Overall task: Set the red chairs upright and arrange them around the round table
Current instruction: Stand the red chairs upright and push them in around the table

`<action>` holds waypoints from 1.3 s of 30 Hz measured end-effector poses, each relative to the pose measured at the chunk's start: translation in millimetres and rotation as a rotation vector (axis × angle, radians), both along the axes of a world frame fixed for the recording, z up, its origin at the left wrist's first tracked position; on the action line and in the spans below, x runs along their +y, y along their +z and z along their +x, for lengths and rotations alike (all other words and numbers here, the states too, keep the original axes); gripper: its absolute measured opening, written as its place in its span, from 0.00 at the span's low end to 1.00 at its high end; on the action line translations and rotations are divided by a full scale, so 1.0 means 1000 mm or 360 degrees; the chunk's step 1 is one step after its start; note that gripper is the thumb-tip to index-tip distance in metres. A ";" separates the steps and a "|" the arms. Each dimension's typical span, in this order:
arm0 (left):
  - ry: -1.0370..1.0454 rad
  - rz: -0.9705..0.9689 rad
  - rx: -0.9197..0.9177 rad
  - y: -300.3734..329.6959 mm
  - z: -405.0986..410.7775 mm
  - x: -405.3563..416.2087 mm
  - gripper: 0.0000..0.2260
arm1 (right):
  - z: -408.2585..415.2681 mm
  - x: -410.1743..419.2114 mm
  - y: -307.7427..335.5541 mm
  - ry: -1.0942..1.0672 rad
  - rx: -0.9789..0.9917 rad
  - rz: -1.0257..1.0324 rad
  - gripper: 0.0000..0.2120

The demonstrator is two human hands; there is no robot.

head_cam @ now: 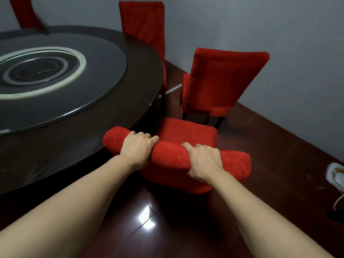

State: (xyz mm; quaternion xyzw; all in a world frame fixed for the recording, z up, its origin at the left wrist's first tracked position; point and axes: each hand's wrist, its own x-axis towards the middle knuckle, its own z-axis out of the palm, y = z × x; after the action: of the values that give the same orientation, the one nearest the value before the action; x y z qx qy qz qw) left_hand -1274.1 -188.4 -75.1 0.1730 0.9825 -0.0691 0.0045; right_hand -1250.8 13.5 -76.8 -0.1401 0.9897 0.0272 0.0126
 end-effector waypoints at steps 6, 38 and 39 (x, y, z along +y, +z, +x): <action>-0.0031 0.0025 -0.0022 -0.003 0.022 -0.006 0.14 | 0.027 -0.006 -0.003 0.0008 0.0014 -0.0021 0.27; 0.0397 -0.0211 -0.0190 -0.020 0.264 0.126 0.11 | 0.181 0.117 -0.016 0.0689 -0.0076 -0.0016 0.23; 0.0395 -0.0218 -0.0206 -0.021 0.270 0.129 0.12 | 0.187 0.120 -0.018 0.0692 -0.0082 -0.0024 0.23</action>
State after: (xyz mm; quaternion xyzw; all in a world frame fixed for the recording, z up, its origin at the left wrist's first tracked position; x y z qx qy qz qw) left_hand -1004.4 -59.4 -95.7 0.0536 0.9869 -0.1237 0.0881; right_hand -1063.4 133.5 -94.5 -0.3511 0.9357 0.0183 0.0308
